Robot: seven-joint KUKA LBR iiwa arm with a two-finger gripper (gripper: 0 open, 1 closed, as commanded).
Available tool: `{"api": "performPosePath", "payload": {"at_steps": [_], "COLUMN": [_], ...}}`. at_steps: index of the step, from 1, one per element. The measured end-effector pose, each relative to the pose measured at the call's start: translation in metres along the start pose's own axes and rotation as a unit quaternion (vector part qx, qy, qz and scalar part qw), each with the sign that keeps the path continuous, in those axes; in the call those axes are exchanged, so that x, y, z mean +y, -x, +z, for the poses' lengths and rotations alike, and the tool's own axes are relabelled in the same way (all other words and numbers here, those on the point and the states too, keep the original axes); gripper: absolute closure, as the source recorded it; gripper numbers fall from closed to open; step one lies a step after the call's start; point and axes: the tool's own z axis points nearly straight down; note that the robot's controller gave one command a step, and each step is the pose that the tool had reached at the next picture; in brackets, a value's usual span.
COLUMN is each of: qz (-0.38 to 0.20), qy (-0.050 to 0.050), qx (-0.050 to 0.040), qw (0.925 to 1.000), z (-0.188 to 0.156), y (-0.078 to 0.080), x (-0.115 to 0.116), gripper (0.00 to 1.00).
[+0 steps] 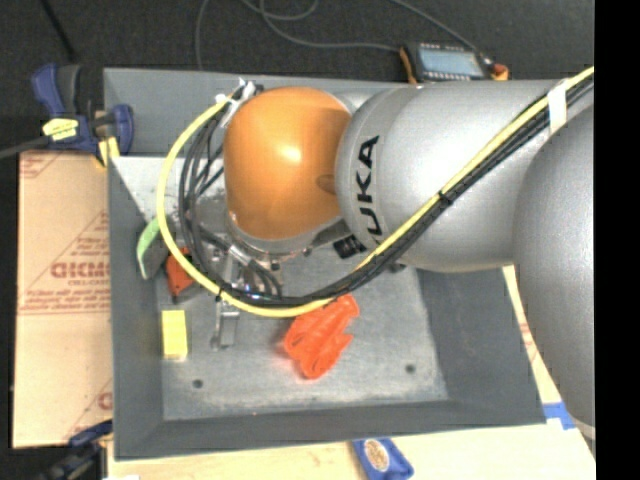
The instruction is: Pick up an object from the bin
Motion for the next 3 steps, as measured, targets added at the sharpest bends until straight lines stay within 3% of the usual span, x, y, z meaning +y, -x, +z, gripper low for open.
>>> {"api": "performPosePath", "payload": {"at_steps": [1, 2, 3], "qz": [0.002, -0.033, -0.077], "qy": [0.001, 0.002, 0.0], "qx": [-0.0037, -0.0072, -0.0052], "qw": [1.0, 0.9994, 0.997], "z": [-0.005, 0.026, 0.075], "y": [0.002, 0.015, 0.025], "x": [-0.001, -0.02, -0.06], "gripper": [0.0, 0.0, 0.0]}}
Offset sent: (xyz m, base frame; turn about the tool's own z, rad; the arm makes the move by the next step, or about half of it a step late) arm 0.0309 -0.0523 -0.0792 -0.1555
